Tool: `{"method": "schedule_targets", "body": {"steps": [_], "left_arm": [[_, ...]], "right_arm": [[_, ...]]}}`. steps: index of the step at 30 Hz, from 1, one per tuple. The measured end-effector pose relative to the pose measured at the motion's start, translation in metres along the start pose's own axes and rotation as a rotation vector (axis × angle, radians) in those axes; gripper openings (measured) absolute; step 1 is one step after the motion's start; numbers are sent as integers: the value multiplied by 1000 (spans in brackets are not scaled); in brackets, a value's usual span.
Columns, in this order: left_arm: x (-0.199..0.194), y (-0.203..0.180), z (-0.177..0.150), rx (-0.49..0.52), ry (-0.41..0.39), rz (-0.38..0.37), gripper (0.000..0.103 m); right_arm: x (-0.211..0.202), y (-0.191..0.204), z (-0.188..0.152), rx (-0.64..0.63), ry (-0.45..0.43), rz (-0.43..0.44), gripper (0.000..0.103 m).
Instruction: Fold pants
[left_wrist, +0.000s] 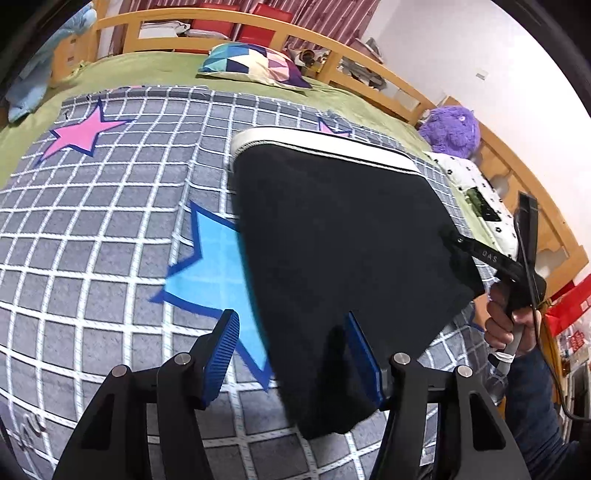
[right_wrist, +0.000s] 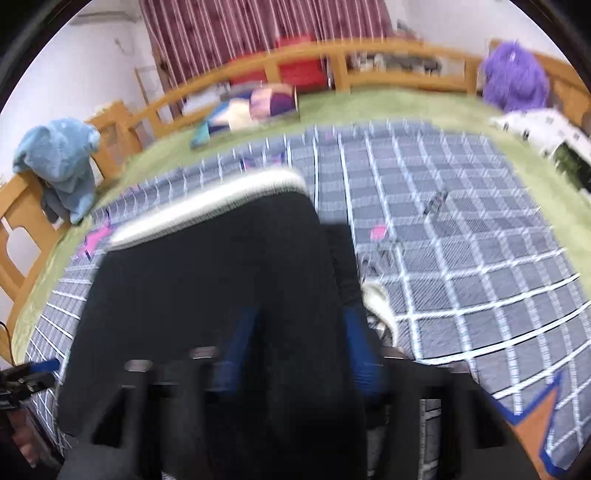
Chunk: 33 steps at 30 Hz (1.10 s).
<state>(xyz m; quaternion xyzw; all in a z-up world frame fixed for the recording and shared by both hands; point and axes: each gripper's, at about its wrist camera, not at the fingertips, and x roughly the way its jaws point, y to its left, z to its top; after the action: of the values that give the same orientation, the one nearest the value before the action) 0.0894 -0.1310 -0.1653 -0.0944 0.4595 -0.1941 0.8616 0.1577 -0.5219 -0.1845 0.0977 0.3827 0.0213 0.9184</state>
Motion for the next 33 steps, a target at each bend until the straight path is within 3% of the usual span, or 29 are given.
{"method": "schedule_targets", "body": {"steps": [1,3,5,8,13,15,16,19,21,24,32,33], "left_arm": [[-1,0,2,5,2,2,57],[-6,0,5,15,-2,-5,57],[-10,-2,9,28,-5,-16,57],[-5,-3,14,-12,14,-76,57],[14,-1,24,-55,37,-69,58],[26,4,30,-88,57,-85,58],[31,4,31,-93,64,-84,58],[57,4,38,-91,113,-88,60],[72,6,43,-99,128,-86,66],[91,11,45,-128,147,-101,67],[104,7,51,-108,130,-141,57],[103,8,52,-116,134,-151,53]], "right_arm": [[-6,3,-3,-25,-34,-7,11],[-30,1,-6,-27,-89,25,10],[-48,-12,-14,56,-119,76,10],[-30,-22,-40,69,-27,10,10],[-39,-34,-28,103,-25,29,25],[-39,-36,-19,67,-35,-1,45],[-33,-36,-15,49,-6,8,48],[-8,-42,-8,40,86,58,50],[-1,-46,-3,37,98,85,57],[15,-56,3,54,156,118,61],[32,-74,-1,169,186,225,61],[35,-78,-4,215,195,283,61]]}}
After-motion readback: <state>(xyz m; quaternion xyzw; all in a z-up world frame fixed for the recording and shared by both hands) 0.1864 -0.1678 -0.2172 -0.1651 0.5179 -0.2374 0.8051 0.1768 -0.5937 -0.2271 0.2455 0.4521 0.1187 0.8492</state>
